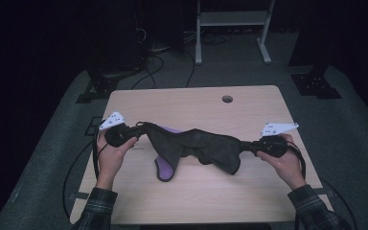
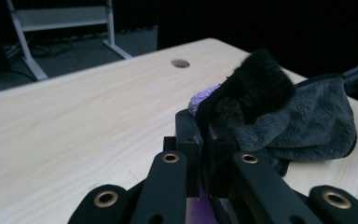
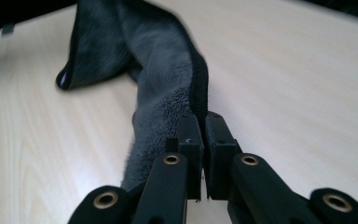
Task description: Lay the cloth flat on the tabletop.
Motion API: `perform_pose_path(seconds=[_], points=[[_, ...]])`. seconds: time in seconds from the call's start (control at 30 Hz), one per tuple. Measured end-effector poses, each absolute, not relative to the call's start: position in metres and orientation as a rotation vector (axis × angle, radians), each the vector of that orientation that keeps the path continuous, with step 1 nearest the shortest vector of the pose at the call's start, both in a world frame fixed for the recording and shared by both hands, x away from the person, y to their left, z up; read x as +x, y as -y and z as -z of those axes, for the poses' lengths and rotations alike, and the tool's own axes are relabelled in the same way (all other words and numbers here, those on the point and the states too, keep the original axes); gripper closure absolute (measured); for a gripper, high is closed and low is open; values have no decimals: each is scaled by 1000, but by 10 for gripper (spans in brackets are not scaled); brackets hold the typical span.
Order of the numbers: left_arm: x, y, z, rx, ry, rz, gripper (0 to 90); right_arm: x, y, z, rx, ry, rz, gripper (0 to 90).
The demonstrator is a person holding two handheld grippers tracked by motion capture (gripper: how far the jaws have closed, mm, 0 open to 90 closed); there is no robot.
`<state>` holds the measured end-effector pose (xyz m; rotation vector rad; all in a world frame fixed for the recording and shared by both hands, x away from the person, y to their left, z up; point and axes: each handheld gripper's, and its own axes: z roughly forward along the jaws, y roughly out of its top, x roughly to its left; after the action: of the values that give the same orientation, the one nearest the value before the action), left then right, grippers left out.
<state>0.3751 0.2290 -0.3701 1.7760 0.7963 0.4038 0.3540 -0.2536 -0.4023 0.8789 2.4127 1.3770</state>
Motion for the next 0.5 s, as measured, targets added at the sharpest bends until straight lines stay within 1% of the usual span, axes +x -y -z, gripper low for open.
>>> perform_pose_path(seconds=[0.2,0.3,0.33,0.37,0.5], points=[[377,-231,356,1732,-786,-417,868,358,268,364,870,-2275,-1441,864],[378,-231,346,1713,-774,-432,868,359,271,348,858,-2219,-1461,864],[378,-232,342,1705,-768,-441,868,359,271,348,858,-2219,-1461,864],[377,-233,336,1698,-761,-452,869,359,272,337,843,-2194,-1458,864],[376,-237,322,1663,-751,-476,869,358,276,317,820,-2141,-1466,864]])
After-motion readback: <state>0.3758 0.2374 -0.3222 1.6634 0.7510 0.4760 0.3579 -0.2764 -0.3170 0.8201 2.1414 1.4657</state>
